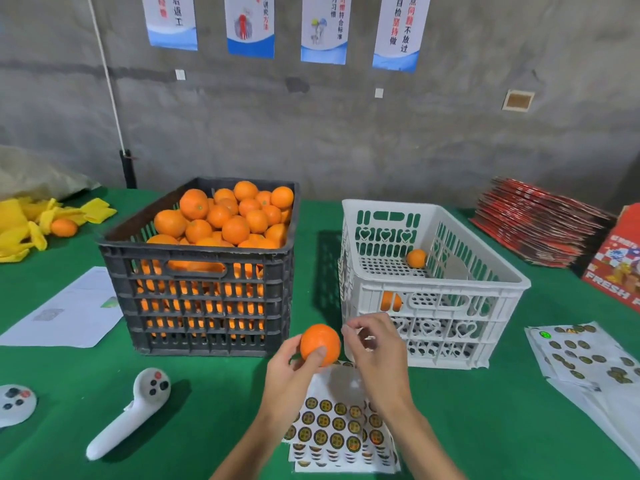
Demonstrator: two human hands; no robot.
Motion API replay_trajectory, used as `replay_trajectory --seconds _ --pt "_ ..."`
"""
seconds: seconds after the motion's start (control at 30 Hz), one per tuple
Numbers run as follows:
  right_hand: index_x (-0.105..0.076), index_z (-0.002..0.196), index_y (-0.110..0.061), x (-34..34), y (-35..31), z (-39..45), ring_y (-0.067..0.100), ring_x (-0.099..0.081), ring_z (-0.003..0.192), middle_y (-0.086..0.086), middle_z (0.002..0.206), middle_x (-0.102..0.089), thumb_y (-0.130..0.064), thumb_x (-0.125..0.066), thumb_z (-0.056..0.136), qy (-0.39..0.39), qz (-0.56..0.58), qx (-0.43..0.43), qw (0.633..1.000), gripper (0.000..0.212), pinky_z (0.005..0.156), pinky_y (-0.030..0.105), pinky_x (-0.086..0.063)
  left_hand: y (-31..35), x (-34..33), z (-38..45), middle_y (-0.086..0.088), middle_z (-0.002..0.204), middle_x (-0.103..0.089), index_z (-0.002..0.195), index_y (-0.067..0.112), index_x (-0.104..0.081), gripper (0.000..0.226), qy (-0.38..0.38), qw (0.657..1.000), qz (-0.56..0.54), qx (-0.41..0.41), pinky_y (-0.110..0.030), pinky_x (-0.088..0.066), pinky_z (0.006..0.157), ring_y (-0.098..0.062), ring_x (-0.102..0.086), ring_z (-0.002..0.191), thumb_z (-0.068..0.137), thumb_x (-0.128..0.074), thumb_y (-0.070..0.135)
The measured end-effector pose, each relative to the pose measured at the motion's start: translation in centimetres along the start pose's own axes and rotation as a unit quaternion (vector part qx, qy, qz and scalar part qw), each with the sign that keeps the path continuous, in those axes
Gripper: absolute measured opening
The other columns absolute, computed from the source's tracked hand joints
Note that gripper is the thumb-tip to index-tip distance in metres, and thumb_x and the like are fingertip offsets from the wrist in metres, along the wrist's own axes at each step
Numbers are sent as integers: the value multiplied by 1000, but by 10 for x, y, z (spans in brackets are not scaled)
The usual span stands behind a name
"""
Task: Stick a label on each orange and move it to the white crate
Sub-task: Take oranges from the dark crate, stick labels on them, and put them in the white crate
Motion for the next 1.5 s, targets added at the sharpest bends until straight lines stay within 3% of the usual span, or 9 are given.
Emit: replay_trajectory --seconds 0.33,0.5,0.63,0.73,0.87,1.0,1.17,1.27,1.5 --pt "-82 85 -24 -9 -55 37 15 -70 97 -4 101 -73 -21 -85 81 -73 199 -56 976 6 84 30 -56 81 5 14 -14 123 -74 131 10 -67 67 -51 991 -123 -27 -45 -59 96 -32 -72 114 75 -86 44" --pt "-70 126 -41 -6 -70 38 0 -53 130 -22 137 -58 -34 -83 84 -113 57 57 990 44 101 17 -46 106 -4 18 -21 117 -74 124 2 -69 51 -60 984 -169 -20 -41 -61 90 -36 -72 111 87 -84 34" --pt "-51 148 -30 -4 -87 53 -2 -48 135 -18 154 -45 -40 -77 88 -64 -142 178 972 66 108 20 -44 147 -12 35 -9 100 -77 108 9 -69 54 -7 997 -24 -74 -36 -62 87 -21 -76 95 79 -76 53" --pt "-49 151 -23 4 -90 80 7 -59 124 -9 152 -51 -45 -72 91 -30 -180 165 969 68 102 27 -53 178 -23 50 5 95 -78 109 20 -71 50 -22 988 78 -130 -24 -60 79 -7 -74 89 82 -66 63" --pt "-47 149 -24 30 -78 120 16 -64 118 -4 145 -58 -44 -66 96 22 -231 124 965 60 94 32 -53 211 -14 88 25 95 -74 102 34 -72 21 -24 954 202 -220 -9 -51 76 4 -69 93 98 -62 52" --pt "-43 153 -27 49 -51 139 17 -65 119 -7 149 -53 -45 -56 101 38 -304 80 949 57 94 37 -55 231 31 138 21 89 -73 90 37 -70 13 39 905 336 -258 -12 -49 75 2 -67 92 100 -66 30" --pt "-60 140 -25 53 -26 149 17 -59 131 -4 149 -53 -36 -56 102 65 -322 32 944 40 106 37 -48 220 89 194 4 110 -75 97 31 -70 5 61 830 529 -163 -39 -55 84 -21 -68 104 97 -69 26" --pt "-61 139 -22 38 -24 153 17 -59 130 0 145 -58 -34 -56 102 46 -313 51 947 40 112 35 -42 212 112 218 -4 134 -67 127 23 -67 33 52 777 616 -119 -38 -53 94 -26 -62 123 95 -70 30" --pt "-63 138 -16 4 -34 166 17 -62 127 1 139 -64 -31 -59 101 16 -306 85 948 40 108 26 -35 189 105 253 -14 160 -35 159 29 -35 85 -80 729 679 48 -45 -39 117 -34 -36 148 87 -80 41"
Point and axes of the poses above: each hand's wrist, its own z-axis towards the middle knuckle, its own x-axis out of the back of the hand, y = z × x, the point moved 6 cm from there along z, towards the middle knuckle
